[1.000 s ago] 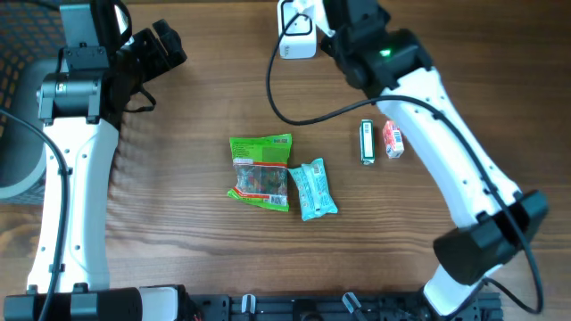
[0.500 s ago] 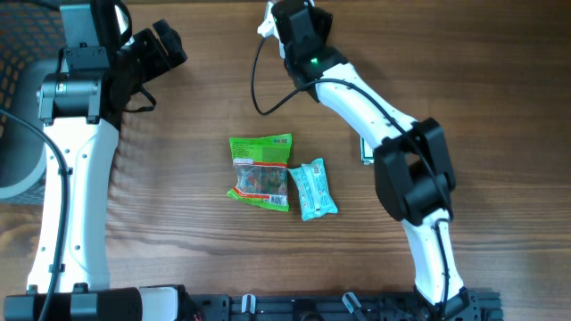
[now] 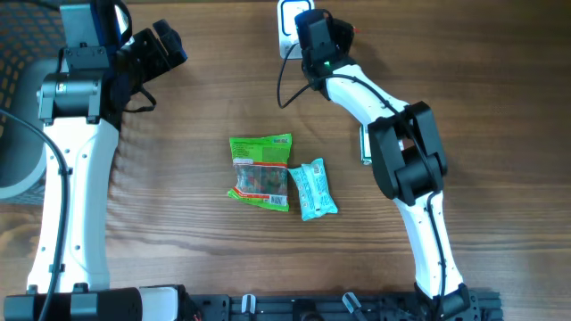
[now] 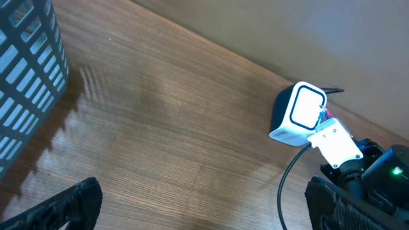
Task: Scan the item barcode
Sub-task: 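Hold the red stick under the white scanner with the right gripper, then set the red stick down at the table's right edge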
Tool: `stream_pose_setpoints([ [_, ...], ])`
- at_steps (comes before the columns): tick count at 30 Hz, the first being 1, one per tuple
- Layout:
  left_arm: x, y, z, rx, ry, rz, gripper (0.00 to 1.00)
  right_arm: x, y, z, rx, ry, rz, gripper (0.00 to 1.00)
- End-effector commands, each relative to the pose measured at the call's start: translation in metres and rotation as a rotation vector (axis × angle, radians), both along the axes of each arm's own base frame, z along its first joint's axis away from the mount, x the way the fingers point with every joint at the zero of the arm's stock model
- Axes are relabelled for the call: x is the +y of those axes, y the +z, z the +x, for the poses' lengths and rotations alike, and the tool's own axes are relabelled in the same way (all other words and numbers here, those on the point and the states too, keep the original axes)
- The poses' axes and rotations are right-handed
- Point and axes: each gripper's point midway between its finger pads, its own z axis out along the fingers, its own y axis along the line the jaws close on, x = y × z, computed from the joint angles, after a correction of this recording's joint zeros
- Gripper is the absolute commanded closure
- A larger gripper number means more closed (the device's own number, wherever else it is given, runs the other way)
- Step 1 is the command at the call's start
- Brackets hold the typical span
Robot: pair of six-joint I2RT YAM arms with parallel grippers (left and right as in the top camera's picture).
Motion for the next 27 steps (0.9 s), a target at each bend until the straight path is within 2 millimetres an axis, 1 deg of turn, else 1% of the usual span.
stream_pose_setpoints([
  [1, 0.003, -0.001, 0.001, 0.002, 0.001, 0.023, 0.0, 0.005, 0.007, 0.001, -0.016, 0.004, -0.005, 0.96],
  [3, 0.002, -0.001, 0.001, 0.002, 0.001, 0.023, 0.0, 0.006, 0.011, 0.001, -0.052, -0.022, 0.056, 0.96],
  [7, 0.003, -0.001, 0.001, 0.002, 0.001, 0.023, 0.0, 0.008, 0.012, 0.001, -0.071, -0.034, 0.097, 0.96],
  [11, 0.002, -0.001, 0.001, 0.002, 0.001, 0.023, 0.0, 0.019, 0.016, 0.0, -0.076, -0.009, 0.137, 0.96],
  [14, 0.002, -0.001, 0.001, 0.002, 0.001, 0.023, 0.0, 0.027, 0.028, -0.002, -0.062, 0.029, 0.181, 0.96],
  [16, 0.002, -0.001, 0.001, 0.002, 0.001, 0.023, 0.0, 0.035, 0.053, -0.01, -0.041, 0.067, 0.299, 0.96],
  [18, 0.002, -0.001, 0.001, 0.002, 0.001, 0.023, 0.0, 0.044, 0.083, -0.023, -0.013, 0.115, 0.416, 0.96],
  [20, 0.003, -0.001, 0.001, 0.002, 0.001, 0.023, 0.0, 0.049, 0.114, -0.048, 0.045, 0.147, 0.541, 0.96],
  [21, 0.002, -0.001, 0.001, 0.002, 0.001, 0.023, 0.0, 0.046, 0.124, -0.058, 0.063, 0.133, 0.591, 0.96],
  [22, 0.002, -0.001, 0.001, 0.002, 0.001, 0.023, 0.0, 0.037, 0.137, -0.071, 0.078, 0.092, 0.653, 0.96],
  [23, 0.002, -0.001, 0.001, 0.002, 0.001, 0.023, 0.0, 0.03, 0.141, -0.079, 0.095, 0.066, 0.685, 0.96],
  [24, 0.002, -0.001, 0.001, 0.002, 0.001, 0.023, 0.0, 0.019, 0.145, -0.091, 0.13, 0.032, 0.718, 0.96],
  [25, 0.002, -0.001, 0.001, 0.002, 0.001, 0.023, 0.0, 0.005, 0.146, -0.107, 0.191, -0.006, 0.756, 0.96],
  [27, 0.002, -0.001, 0.001, 0.002, 0.001, 0.023, 0.0, -0.018, 0.141, -0.134, 0.312, -0.06, 0.818, 0.96],
])
